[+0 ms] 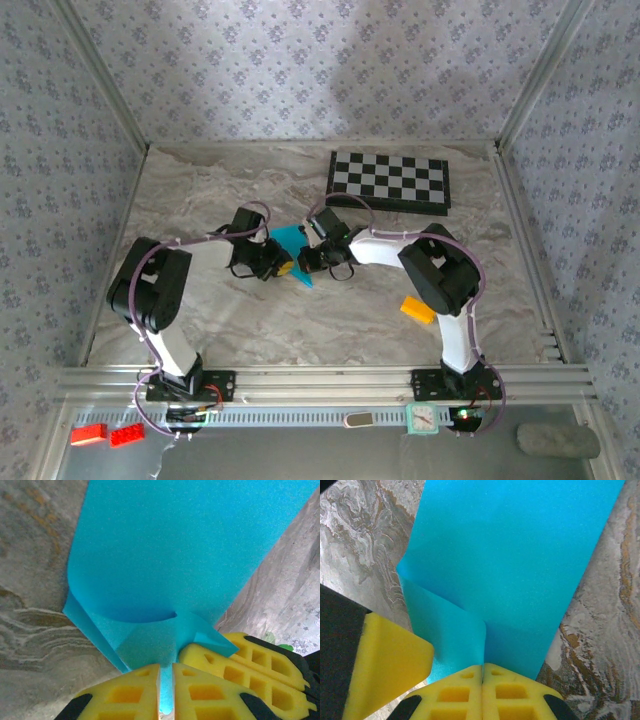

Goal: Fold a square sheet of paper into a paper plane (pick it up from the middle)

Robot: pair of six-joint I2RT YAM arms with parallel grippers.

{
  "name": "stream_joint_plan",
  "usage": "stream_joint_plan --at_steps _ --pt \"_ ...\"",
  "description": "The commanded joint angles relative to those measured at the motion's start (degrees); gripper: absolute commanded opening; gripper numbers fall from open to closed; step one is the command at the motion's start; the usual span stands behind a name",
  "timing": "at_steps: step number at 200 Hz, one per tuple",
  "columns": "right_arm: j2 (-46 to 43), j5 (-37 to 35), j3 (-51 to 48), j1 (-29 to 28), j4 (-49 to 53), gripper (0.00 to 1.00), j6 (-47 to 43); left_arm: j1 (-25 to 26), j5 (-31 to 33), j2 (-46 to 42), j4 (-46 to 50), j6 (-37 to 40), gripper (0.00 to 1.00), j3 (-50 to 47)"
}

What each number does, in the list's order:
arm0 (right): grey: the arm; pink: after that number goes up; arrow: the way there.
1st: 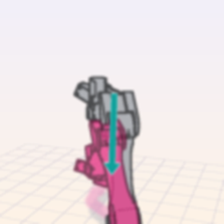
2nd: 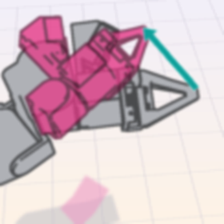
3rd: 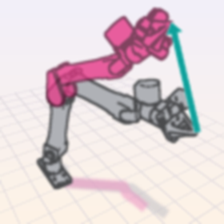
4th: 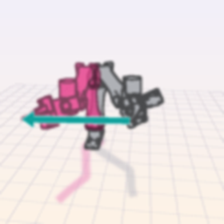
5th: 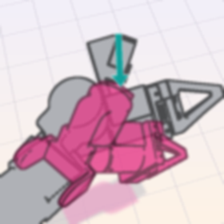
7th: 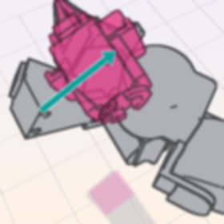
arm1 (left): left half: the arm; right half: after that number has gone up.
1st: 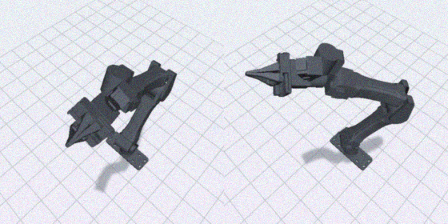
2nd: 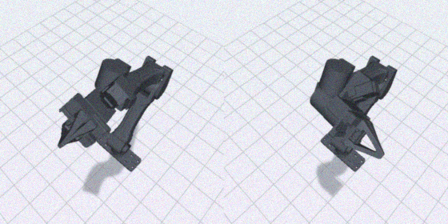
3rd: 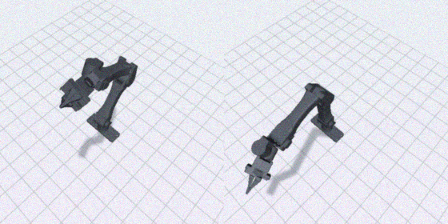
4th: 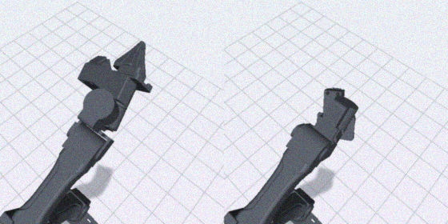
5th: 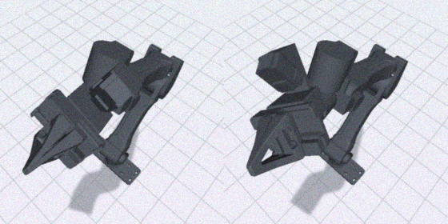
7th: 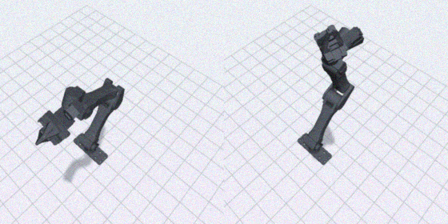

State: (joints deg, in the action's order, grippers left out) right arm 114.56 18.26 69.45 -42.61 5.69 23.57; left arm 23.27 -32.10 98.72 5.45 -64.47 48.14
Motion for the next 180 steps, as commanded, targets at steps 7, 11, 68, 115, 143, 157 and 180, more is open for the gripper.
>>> stream_joint_plan --at_steps 7,11,68,115,143,157,180 --pt "1.6 0.2 0.9 0.3 3.2 0.07 0.6 0.1 0.1 0.8 2.2 2.3 0.14 1.8" --pt "1.6 0.2 0.9 0.3 3.2 0.07 0.6 0.1 0.2 0.8 2.3 2.4 0.14 1.8" --pt "1.7 0.9 1.0 0.6 3.4 0.1 0.6 0.0 0.7 1.2 2.4 2.8 0.14 1.8" --pt "1.8 2.3 1.3 0.8 3.5 0.15 0.7 -0.2 0.8 1.6 2.0 2.8 0.13 1.7" --pt "1.7 3.1 1.0 1.1 3.2 0.18 0.7 -0.3 1.0 1.7 1.8 2.9 0.13 1.8" --pt "1.6 3.3 0.9 1.4 3.1 0.18 0.8 -0.4 1.0 1.7 1.8 2.9 0.13 1.9" --pt "1.5 3.0 0.9 1.5 3.4 0.17 0.7 -0.4 1.0 1.9 1.5 2.9 0.13 2.0"
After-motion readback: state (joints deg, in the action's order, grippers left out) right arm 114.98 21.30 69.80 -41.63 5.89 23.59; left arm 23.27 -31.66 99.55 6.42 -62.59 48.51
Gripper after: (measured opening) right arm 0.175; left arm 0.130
